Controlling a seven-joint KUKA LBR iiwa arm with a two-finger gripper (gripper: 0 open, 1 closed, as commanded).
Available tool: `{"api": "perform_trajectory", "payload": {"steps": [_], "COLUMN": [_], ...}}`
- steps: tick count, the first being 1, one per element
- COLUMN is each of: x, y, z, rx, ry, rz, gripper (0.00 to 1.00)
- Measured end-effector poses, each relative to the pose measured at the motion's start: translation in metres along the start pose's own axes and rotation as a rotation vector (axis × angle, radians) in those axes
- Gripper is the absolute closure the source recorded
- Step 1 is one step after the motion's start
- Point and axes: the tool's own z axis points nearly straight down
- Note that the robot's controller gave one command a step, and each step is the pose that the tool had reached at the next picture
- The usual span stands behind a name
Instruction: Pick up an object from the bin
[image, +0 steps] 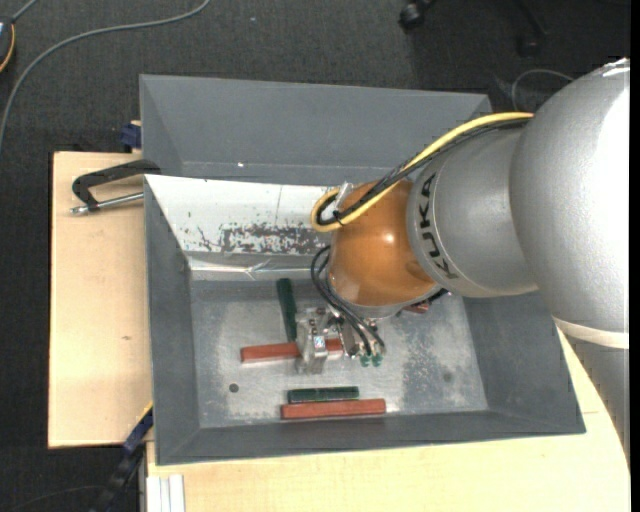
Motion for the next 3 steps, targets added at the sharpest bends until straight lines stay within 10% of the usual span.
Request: {"api": "perform_trajectory", "payload": {"steps": [1, 2, 3], "x": [0.0009, 0.0003, 0.0010], "y": [-0.0004, -0.0001, -0.0005], "z": [0.0017, 0.0002, 0.0018], "rx": [0.001, 0.000, 0.001], "ry": [0.002, 0.001, 0.002], "rz": [0.000, 0.000, 0.001], "gripper": [0.00, 1.00, 0.00]}}
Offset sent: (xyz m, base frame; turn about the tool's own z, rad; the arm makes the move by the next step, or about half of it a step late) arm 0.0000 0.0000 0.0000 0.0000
